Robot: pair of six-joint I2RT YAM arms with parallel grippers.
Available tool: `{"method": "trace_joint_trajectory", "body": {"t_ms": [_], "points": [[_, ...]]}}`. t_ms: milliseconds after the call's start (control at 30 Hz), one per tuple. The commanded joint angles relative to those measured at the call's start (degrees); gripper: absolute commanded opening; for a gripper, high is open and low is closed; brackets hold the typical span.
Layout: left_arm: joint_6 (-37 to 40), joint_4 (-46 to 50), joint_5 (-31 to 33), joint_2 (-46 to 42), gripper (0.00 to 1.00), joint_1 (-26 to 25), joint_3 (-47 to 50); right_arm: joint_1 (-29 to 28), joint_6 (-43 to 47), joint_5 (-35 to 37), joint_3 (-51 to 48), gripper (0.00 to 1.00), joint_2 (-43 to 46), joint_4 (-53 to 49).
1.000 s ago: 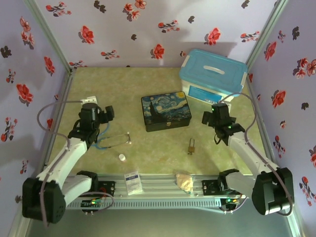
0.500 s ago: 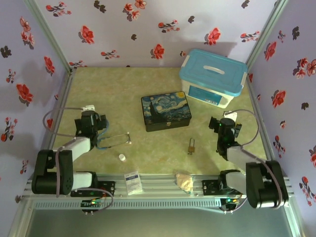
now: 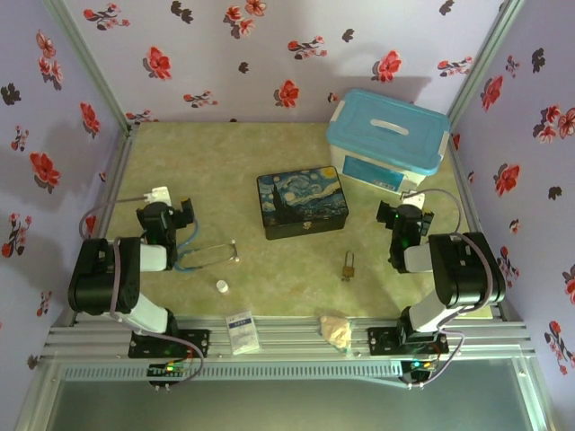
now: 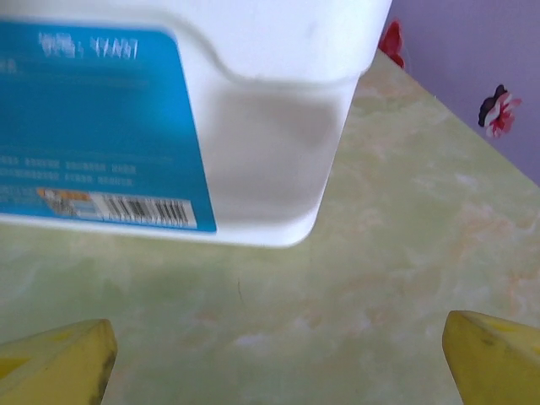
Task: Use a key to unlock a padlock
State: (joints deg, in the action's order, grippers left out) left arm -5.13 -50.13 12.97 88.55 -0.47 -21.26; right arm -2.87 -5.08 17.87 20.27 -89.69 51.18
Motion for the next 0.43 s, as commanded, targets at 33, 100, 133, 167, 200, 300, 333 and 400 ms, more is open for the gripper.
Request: {"method": "trace_joint_trajectory", "body": {"t_ms": [33,100,133,167,200,300,333,400], "points": [[2.26,-3.55,1.76,0.09,1.00,-0.86,-0.07,0.74,-0.81,-1.58,1.46,0.99,0.46,0.15],[2.49,-2.59,1.55,0.07,1.00,-0.93,-0.56,0.76,-0.72,-1.56,1.32,0.99,0.35,0.70],[2.57,-2.91,1.59,0.10,1.00,-0.86,-0.44,0.76,-0.80,-1.60,1.50,0.99,0.45,0.17],[2.49,-2.74,1.56,0.06,1.00,-0.93,-0.51,0.76,-0.81,-1.56,1.51,0.99,0.50,0.23],[2.57,-2.87,1.58,0.19,1.00,-0.92,-0.51,0.76,-0.68,-1.58,1.46,0.99,0.36,0.46],[2.51,-2.78,1.55,0.08,1.00,-0.90,-0.52,0.85,-0.81,-2.15,2.29,0.99,0.02,-0.68],[2.51,-2.78,1.59,0.05,1.00,-0.94,-0.54,0.85,-0.81,-2.30,2.19,0.99,0.00,-0.64],[2.49,-2.77,1.56,0.05,1.00,-0.87,-0.54,0.85,-0.68,-2.29,1.63,0.99,0.47,-0.04]]}}
